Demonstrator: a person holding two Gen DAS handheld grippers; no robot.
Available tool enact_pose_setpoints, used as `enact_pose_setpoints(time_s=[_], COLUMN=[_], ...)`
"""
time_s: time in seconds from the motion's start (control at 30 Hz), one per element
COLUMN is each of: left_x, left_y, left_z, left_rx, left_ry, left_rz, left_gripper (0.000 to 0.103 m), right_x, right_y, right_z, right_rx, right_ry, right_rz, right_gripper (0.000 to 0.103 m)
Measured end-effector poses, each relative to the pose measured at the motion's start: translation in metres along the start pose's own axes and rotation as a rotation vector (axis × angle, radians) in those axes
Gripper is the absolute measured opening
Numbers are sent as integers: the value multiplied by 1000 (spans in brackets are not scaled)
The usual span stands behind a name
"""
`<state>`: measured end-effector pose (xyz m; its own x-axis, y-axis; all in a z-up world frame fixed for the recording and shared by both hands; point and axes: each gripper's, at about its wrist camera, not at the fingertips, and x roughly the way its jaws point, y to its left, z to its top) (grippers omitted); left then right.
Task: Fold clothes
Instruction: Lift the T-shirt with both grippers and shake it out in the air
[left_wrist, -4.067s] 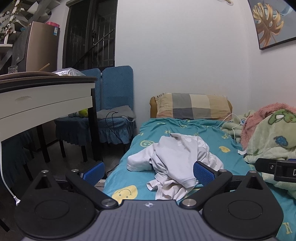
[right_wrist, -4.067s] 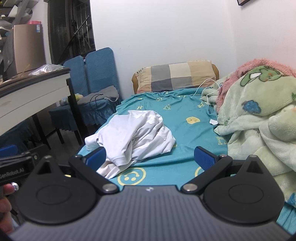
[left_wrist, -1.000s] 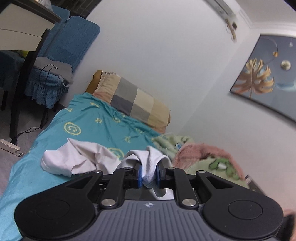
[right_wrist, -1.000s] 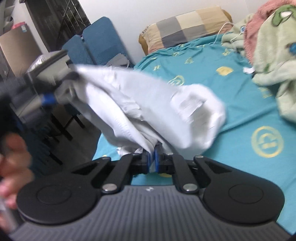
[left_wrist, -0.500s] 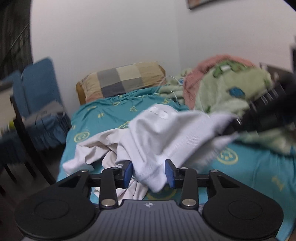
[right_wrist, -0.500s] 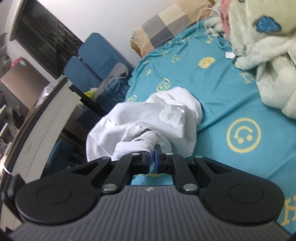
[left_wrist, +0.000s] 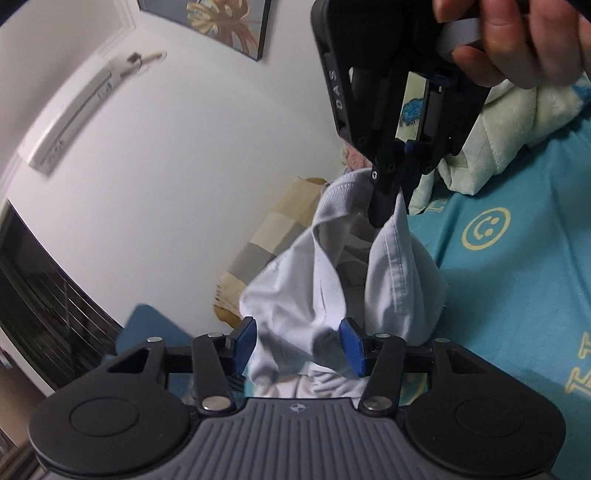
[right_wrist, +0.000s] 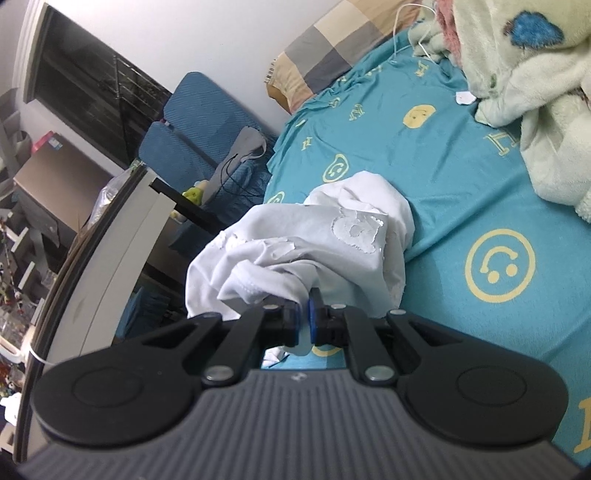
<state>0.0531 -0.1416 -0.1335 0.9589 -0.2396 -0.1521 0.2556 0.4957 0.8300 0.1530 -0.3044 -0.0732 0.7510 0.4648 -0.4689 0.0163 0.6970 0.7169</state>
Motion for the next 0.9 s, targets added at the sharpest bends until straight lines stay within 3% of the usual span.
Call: enact_pose_setpoints(time_s=[0.07,0.2,0.3,0.5,0.57,0.6,0.7,0.73,0.9], left_x=[-2,-1,5,39,50,55,66,68,76], left_y=[-7,-15,-29,-38,-21,-13,7,13,53], left_z=[5,9,7,1,7,10,15,16,20], left_rx=[28,39,114,124,6,-52,-219,-273,-518], left_ry=[-5,-8,7,45,62,70,75,73,-21], left_rz=[21,-9,-26,85,116,131,115,99,-33], left_gripper=[57,59,60,60,58,53,26,11,5], right_x=[0,2,1,1,2,3,6,8,15], right_y=[0,-2,-3,-6,-11,-13,-18,-19,-14], right_z=[0,0,0,0,-1,-1,-3,-4,-12], right_rx=[7,15,24,25,27,29,29,26,-33], right_ry=[1,6,6,9,13,15,33,40,55], right_rz=[-5,-1,11,11,-16,-29,-76,-90,-165], right_gripper=[8,8,8,8,8,8,8,9,11])
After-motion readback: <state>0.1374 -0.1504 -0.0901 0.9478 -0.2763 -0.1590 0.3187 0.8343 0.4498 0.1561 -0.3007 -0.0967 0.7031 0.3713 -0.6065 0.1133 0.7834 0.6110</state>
